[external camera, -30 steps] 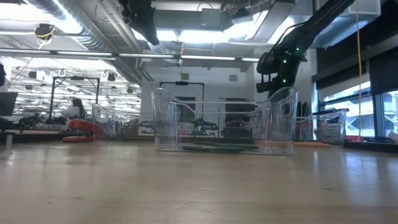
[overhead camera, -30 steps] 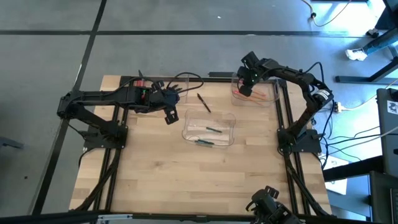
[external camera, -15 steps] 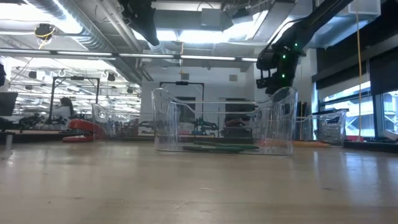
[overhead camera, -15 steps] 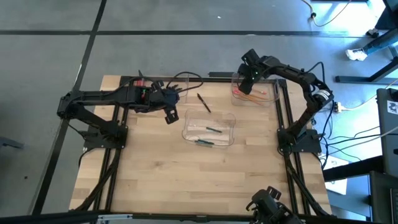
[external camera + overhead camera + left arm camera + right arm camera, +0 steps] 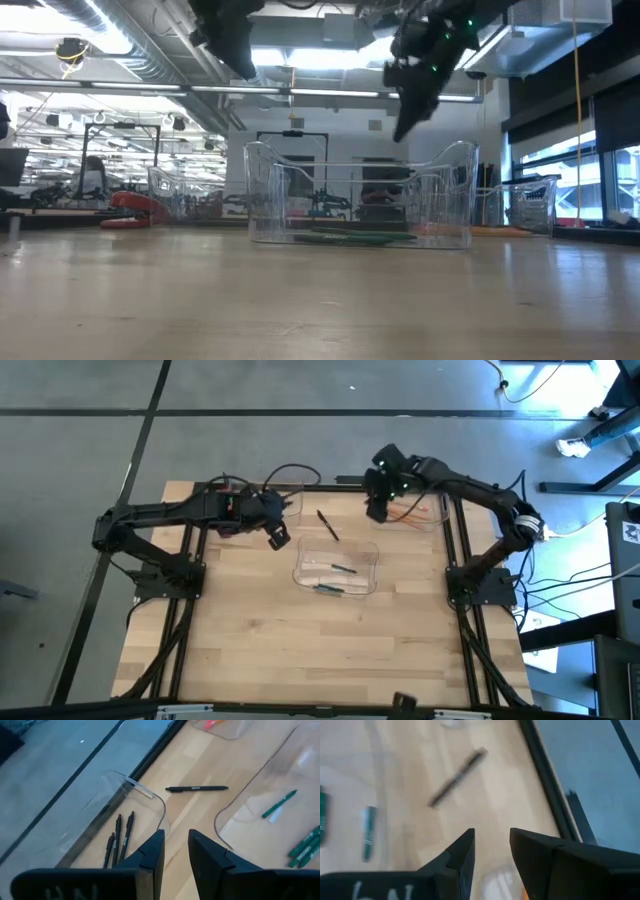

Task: Sort crayons/erasers/pens/pencils in bins
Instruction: Put the black pen into the top left transparent bin

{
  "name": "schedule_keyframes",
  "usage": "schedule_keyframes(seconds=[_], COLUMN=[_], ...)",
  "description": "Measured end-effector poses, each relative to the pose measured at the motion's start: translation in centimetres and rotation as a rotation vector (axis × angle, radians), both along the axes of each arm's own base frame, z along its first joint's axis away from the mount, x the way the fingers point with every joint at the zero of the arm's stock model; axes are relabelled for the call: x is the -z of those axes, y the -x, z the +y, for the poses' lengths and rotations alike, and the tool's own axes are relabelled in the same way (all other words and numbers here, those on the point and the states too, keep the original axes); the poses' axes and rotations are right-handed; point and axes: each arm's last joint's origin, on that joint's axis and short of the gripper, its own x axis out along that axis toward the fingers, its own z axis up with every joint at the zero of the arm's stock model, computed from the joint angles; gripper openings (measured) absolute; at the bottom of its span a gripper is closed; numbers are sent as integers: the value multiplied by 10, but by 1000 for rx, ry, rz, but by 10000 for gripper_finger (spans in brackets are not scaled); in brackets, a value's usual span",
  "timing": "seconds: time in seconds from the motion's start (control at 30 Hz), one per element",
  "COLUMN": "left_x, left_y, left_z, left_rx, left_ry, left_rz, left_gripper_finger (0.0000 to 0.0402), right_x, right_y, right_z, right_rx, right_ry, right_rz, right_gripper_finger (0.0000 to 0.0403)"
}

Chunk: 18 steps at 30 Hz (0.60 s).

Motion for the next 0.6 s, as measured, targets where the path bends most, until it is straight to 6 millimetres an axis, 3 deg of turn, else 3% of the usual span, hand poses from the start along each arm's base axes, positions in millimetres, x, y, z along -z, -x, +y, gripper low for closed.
schedule_keyframes(seconds=[0.17, 0.33, 0.5, 0.6], left_x=[-2, -2, 12, 25], left_y=[-1, -1, -4, -9], left_z=[20, 52, 81, 93], left_rx=[77, 239, 424, 544], left_ry=[33, 104, 70, 72], left_rz=[-20, -72, 14, 65], left_gripper_finger=[80, 80, 80, 80], right_x=[-15, -46, -80, -89], right_y=[-21, -31, -32, -33], right_z=[26, 36, 43, 44], right_rx=[-91, -70, -79, -63], right_ry=[23, 21, 46, 46], right_rz=[-48, -131, -197, -228], right_gripper_finger=[126, 126, 126, 126])
